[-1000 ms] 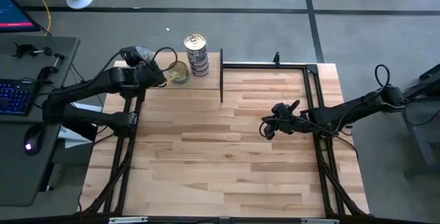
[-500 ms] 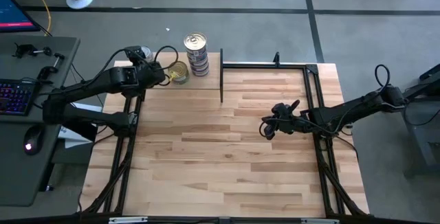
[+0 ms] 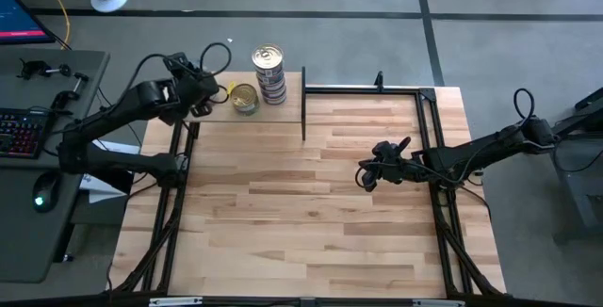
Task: Stack canned seafood by type on shelf
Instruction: Stack the green-white tuna can on top of the green-white tuna cans on the shelf
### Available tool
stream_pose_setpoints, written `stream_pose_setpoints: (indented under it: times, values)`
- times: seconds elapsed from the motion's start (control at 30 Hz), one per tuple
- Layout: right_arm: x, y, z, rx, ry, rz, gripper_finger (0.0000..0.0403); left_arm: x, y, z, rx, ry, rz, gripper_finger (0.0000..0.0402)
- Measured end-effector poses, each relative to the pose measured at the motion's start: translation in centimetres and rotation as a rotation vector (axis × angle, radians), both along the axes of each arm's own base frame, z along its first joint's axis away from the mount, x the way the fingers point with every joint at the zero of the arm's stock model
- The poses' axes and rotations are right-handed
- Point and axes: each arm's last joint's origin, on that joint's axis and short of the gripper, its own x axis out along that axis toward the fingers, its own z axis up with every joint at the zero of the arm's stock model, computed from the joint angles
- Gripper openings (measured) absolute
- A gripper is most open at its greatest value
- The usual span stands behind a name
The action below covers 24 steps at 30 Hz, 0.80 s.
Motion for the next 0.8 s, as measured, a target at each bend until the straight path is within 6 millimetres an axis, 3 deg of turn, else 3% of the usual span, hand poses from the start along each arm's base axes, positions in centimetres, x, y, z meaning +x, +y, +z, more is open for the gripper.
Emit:
stream_pose_setpoints:
  times: [0.6,0.8]
  values:
    - [0.3,0.1,0.3,0.009,-0.045,-0.001,0.0000,-0.8,-0.3,-0.7,-0.149,-0.075,0.032,0.0243]
    - [0.3,0.1,0.3,0.009,-0.045,-0.001,0.0000,-1.2,-0.2,1.1,-0.152,-0.154,0.034,0.0243]
